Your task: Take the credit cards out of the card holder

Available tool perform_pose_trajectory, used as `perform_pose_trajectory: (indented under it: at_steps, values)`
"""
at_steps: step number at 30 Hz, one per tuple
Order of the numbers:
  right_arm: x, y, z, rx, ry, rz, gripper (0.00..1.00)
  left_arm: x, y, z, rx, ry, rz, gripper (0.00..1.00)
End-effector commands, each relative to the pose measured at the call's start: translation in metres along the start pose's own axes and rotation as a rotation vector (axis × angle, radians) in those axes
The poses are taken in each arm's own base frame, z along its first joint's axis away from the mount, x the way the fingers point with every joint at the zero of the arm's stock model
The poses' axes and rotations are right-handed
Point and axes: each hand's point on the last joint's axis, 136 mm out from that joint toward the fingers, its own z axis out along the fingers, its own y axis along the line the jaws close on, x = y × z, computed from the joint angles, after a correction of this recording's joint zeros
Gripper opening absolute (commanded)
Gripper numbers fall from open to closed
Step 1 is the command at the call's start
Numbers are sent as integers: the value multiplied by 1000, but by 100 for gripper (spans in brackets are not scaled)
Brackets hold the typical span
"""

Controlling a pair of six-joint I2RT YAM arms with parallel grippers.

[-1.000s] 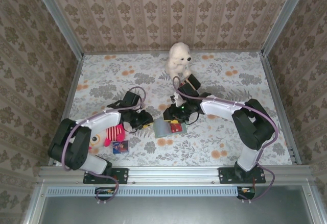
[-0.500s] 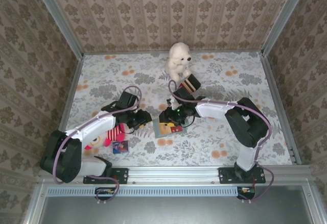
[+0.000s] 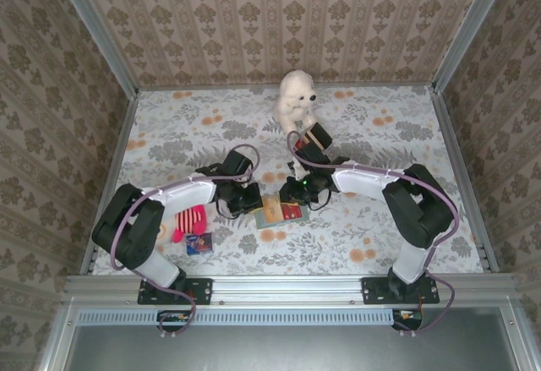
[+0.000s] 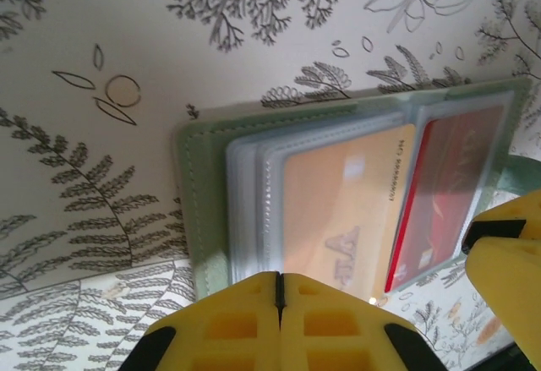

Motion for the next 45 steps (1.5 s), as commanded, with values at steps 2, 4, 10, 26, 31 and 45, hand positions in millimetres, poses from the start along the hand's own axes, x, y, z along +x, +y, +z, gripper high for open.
perform_pose_trajectory:
  at_steps: [2, 4, 10, 26, 31, 45]
  values:
    - [3, -3, 9, 14, 48, -36, 19, -7, -5, -1, -11, -20, 23, 3]
    - [2, -2, 11, 11, 55, -47, 16, -6, -2, 1, -17, -14, 16, 2]
    - [3, 5, 15, -24, 76, -65, 15, -4, 3, 5, -26, -5, 5, 0]
    - [10, -13, 27, 33, 125, -54, 21, 7, 24, 18, -102, 61, 11, 0]
    - [13, -11, 29, 13, 141, -52, 23, 10, 29, 18, -112, 63, 6, 0]
    - [13, 3, 29, -70, 146, -55, 13, 13, 31, 18, -105, 62, 5, 0]
